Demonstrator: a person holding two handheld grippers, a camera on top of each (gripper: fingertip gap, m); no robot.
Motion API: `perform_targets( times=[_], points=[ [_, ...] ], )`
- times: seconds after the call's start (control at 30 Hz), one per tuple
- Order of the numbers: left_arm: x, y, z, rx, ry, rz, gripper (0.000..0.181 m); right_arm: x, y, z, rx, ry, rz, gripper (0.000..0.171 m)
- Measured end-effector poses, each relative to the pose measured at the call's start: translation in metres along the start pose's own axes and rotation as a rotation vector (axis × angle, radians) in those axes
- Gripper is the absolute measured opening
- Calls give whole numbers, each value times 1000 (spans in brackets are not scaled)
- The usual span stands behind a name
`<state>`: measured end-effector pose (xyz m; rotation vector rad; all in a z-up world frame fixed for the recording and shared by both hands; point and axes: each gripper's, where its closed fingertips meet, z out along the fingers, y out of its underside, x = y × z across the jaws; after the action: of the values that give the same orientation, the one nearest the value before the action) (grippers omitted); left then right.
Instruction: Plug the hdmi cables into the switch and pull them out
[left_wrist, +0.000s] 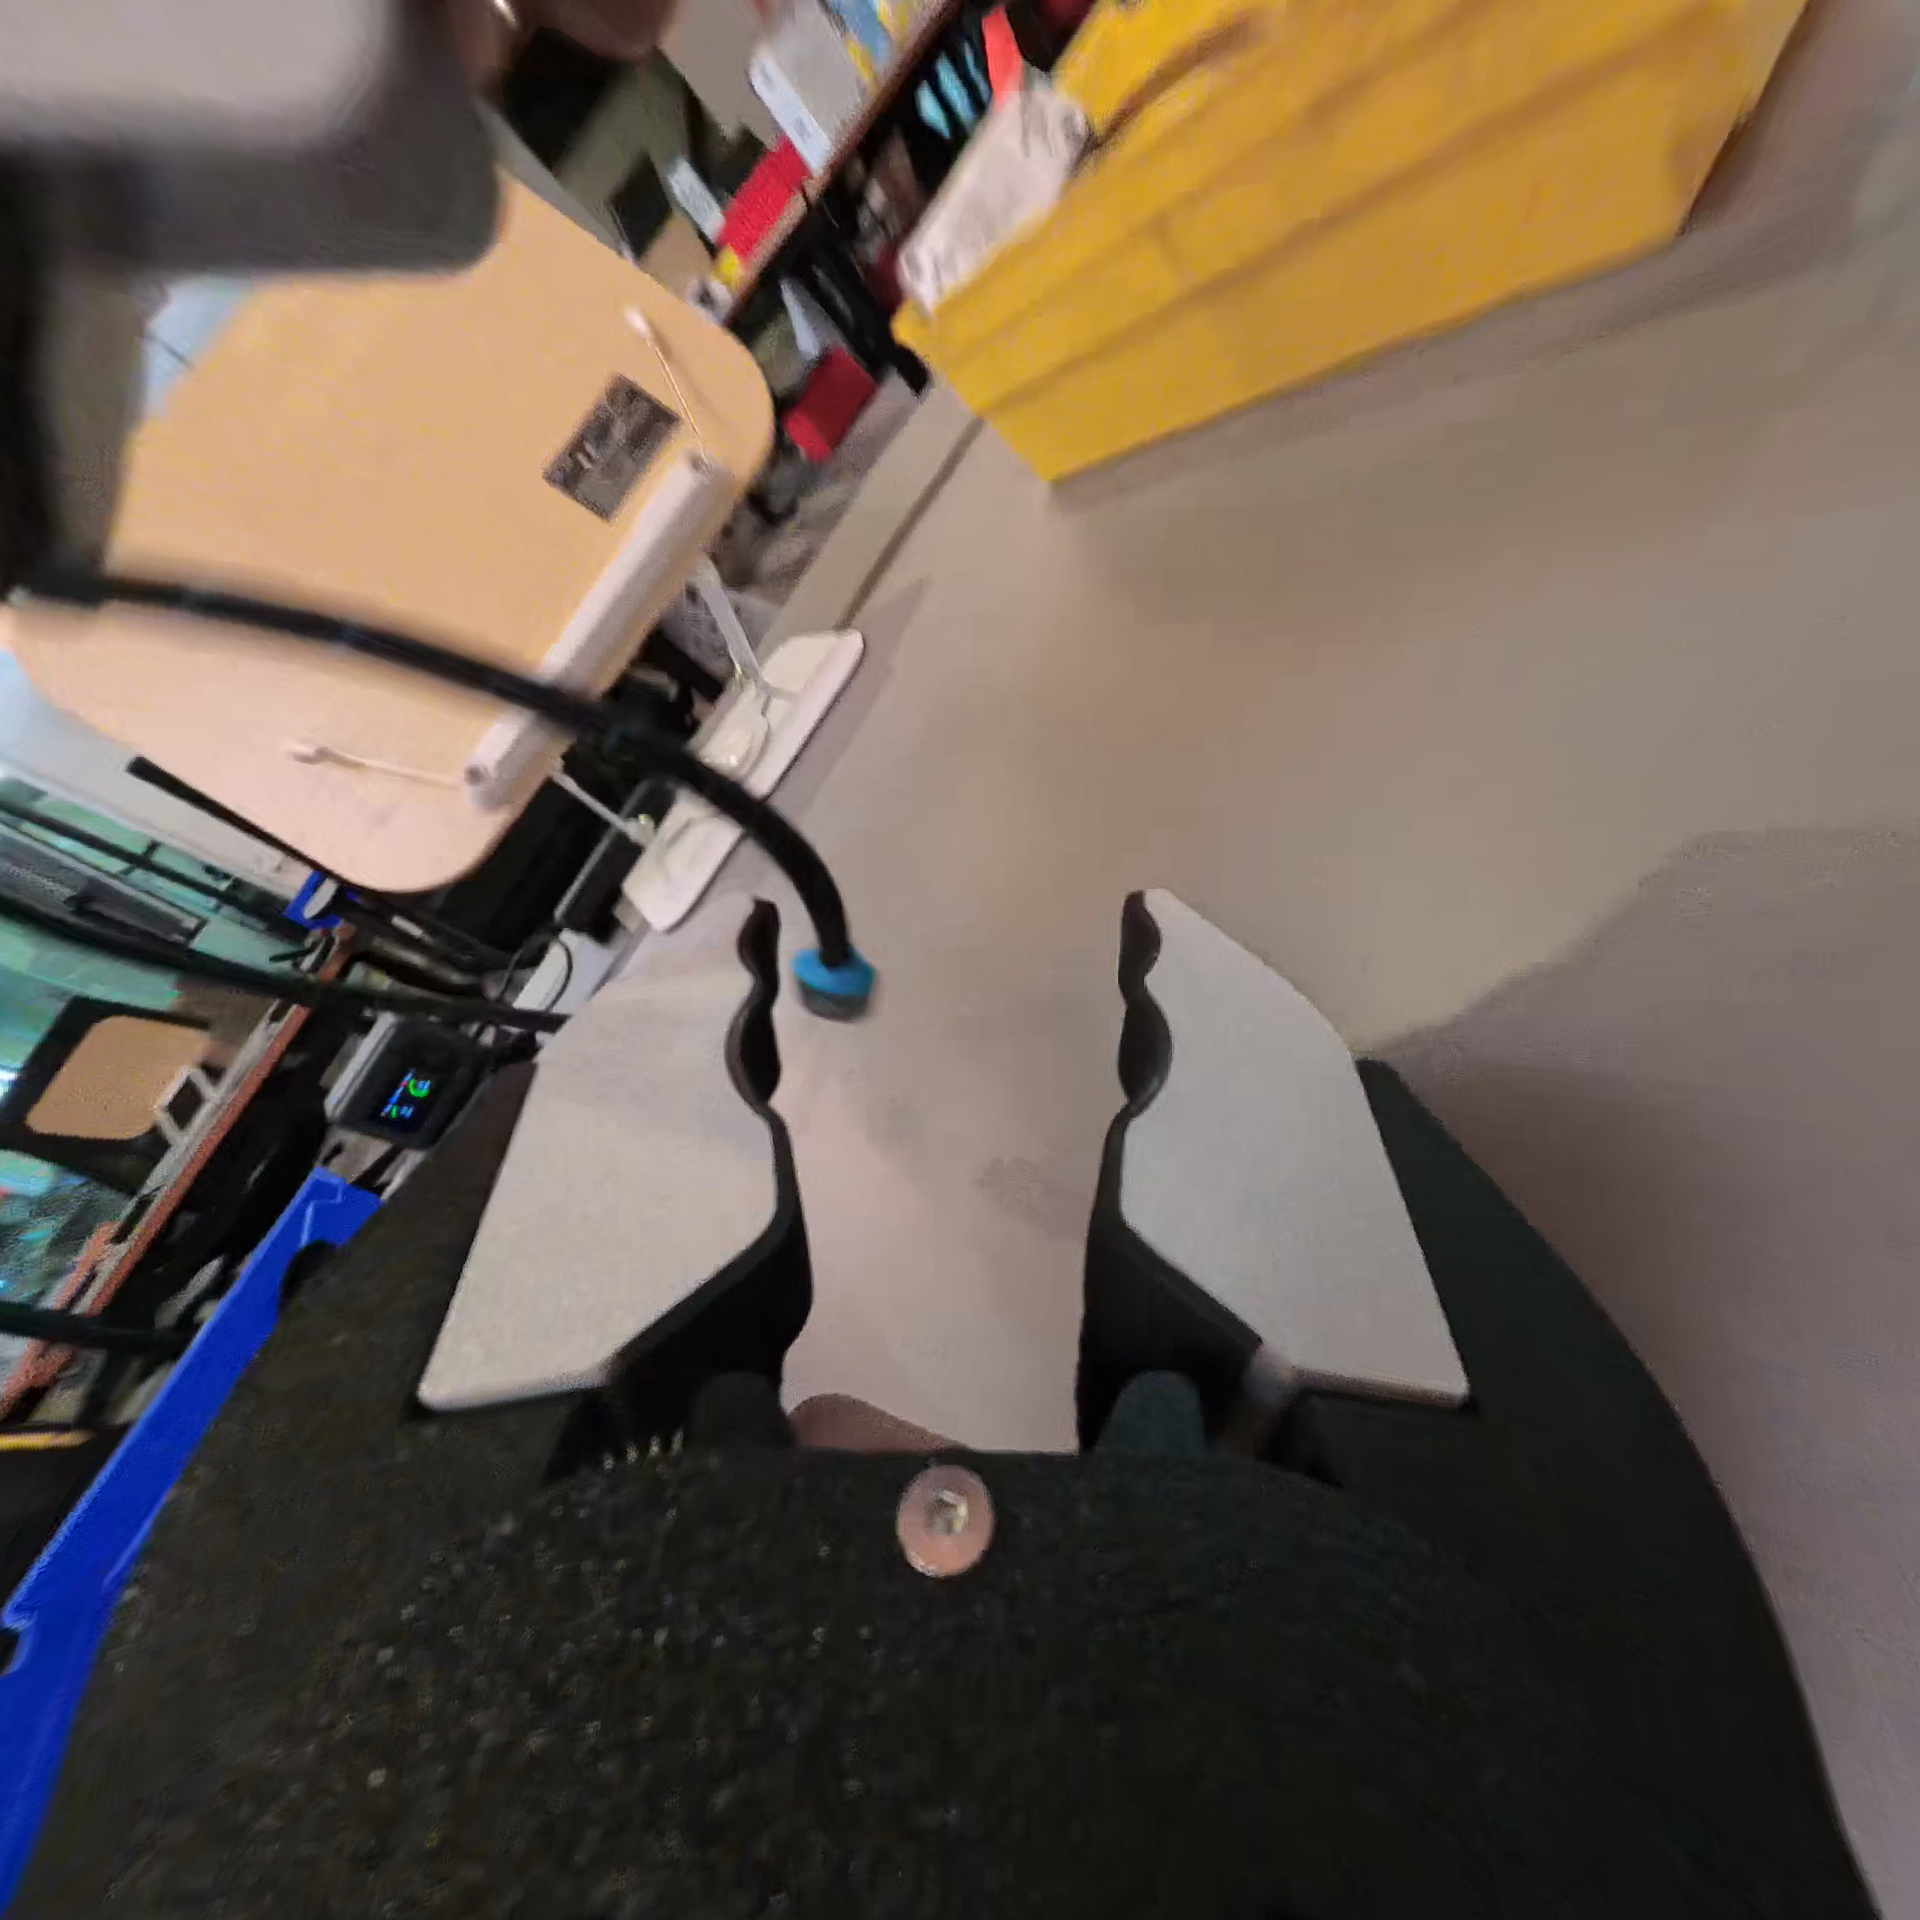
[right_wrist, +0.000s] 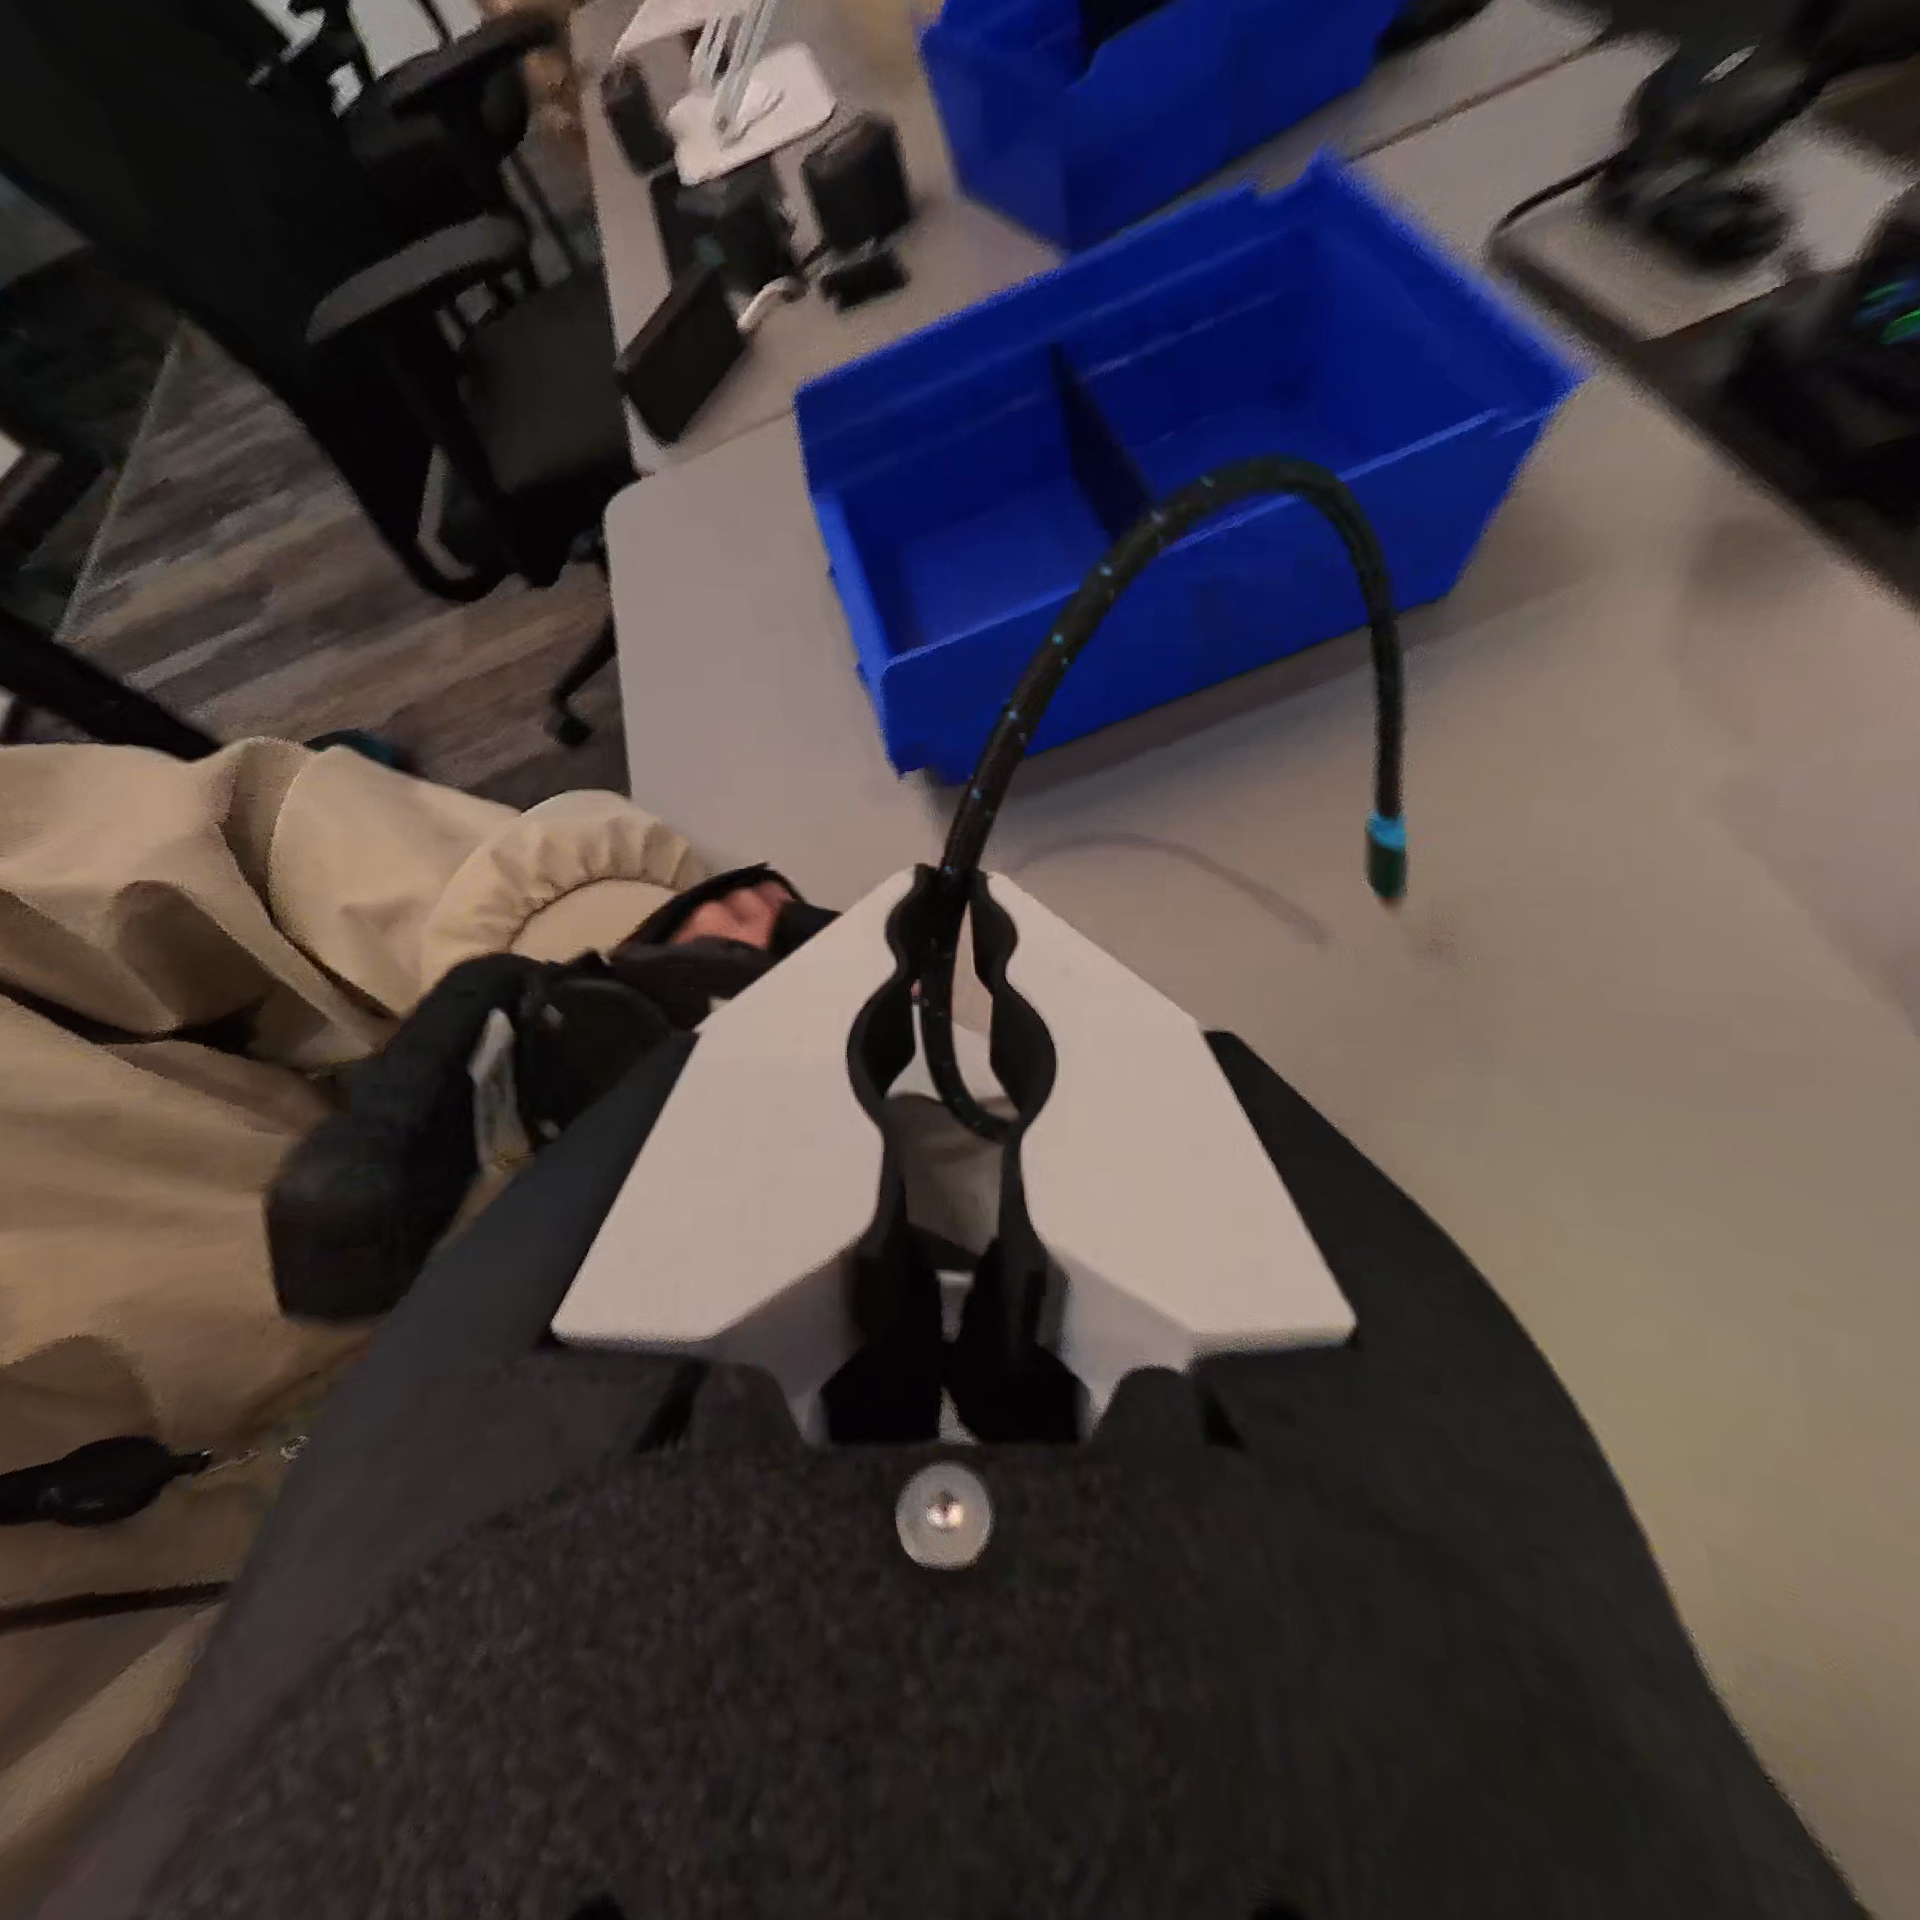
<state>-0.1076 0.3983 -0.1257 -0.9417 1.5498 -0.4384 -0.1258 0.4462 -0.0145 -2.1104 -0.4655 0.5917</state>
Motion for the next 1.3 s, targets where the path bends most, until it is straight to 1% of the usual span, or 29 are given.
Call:
perform_targets(
  times=[0.13,0.2,0.27,0.33,0.4,0.47,0.53,0.63,0.7,0.8,0.87,0.97,1.07,1.13,1.23,1.3],
  points=[
    [-15,-35,-25,193,-4,-131,60,8,-17,-87,113,121,-30,5],
    [-16,-38,-27,213,17,-186,58,10,-19,-136,143,197,-56,5],
    [-15,-30,-22,189,42,-239,54,11,-13,-184,128,277,-85,5],
    [-13,-18,-14,149,66,-272,52,15,0,-228,72,358,-117,5],
    [-15,-7,-8,118,63,-294,50,19,20,-266,-31,420,-170,5],
    [-18,-2,-4,96,63,-316,50,27,49,-293,-170,446,-198,5],
    [-19,1,-1,85,69,-346,50,39,82,-312,-308,455,-167,5],
    [-19,3,0,79,77,-369,48,47,132,-316,-471,349,-31,5],
    [-18,3,0,75,77,-361,48,54,161,-314,-572,312,49,5],
    [-16,3,0,69,73,-342,47,60,189,-305,-660,261,116,5],
    [-16,4,0,67,70,-335,47,74,191,-297,-645,286,87,5],
    [-16,6,0,58,71,-335,46,93,198,-290,-691,333,74,5],
    [-16,9,1,49,71,-337,46,102,185,-282,-698,387,0,5],
    [-17,10,1,47,72,-338,46,104,183,-276,-736,410,-41,5],
    [-15,10,1,42,78,-335,46,108,206,-266,-858,401,-47,5],
    [-14,11,1,38,85,-340,46,105,226,-258,-881,337,44,6]
  ],
)
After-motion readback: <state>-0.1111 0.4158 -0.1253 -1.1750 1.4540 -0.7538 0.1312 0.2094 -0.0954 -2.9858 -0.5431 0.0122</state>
